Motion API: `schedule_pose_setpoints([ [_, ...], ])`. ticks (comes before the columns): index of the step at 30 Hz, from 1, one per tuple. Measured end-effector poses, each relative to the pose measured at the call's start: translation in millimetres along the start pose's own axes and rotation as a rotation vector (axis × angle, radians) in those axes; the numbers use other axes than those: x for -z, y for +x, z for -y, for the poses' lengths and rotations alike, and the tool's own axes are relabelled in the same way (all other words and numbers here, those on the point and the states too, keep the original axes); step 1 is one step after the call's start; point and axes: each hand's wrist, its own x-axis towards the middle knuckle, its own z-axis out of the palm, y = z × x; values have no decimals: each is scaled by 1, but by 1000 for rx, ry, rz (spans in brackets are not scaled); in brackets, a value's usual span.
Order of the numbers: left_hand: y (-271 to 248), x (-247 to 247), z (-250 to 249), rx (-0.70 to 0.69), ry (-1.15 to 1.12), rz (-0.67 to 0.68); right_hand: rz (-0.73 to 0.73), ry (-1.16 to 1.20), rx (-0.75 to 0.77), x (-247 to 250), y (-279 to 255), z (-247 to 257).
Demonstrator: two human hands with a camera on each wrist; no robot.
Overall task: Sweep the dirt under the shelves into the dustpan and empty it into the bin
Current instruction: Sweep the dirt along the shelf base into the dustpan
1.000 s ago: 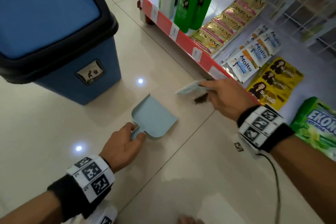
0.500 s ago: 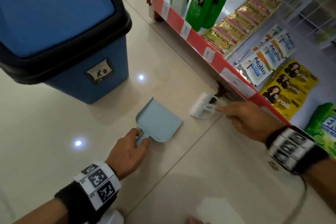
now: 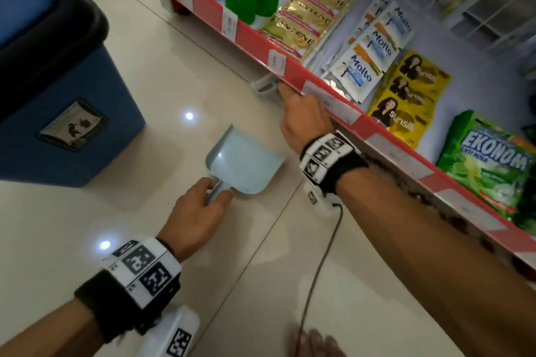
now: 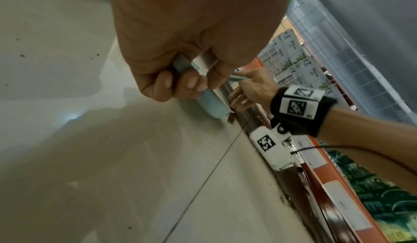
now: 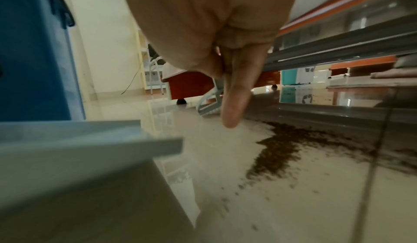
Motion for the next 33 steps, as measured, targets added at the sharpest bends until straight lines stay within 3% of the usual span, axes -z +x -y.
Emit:
schedule_pose_setpoints([
  [4, 2, 5, -8, 3, 37, 3, 112, -19, -121, 6, -2, -7],
  [7, 2, 7, -10, -3, 26, -12, 269, -124, -145, 19, -39, -33],
  [12, 2, 7, -8, -13, 36, -4, 202, -265, -104, 33, -104, -47],
  [18, 4, 6, -10, -13, 34, 8, 38, -134, 96, 24, -26, 6],
  [24, 9, 13, -8, -3, 21, -26, 117, -176, 19, -2, 57, 51],
  [27, 15, 22, -7, 2, 21, -58, 189, -221, -6, -3, 49, 35],
  [33, 24, 38, -5, 24, 10, -88, 307, -313, 54, 32, -39, -21],
])
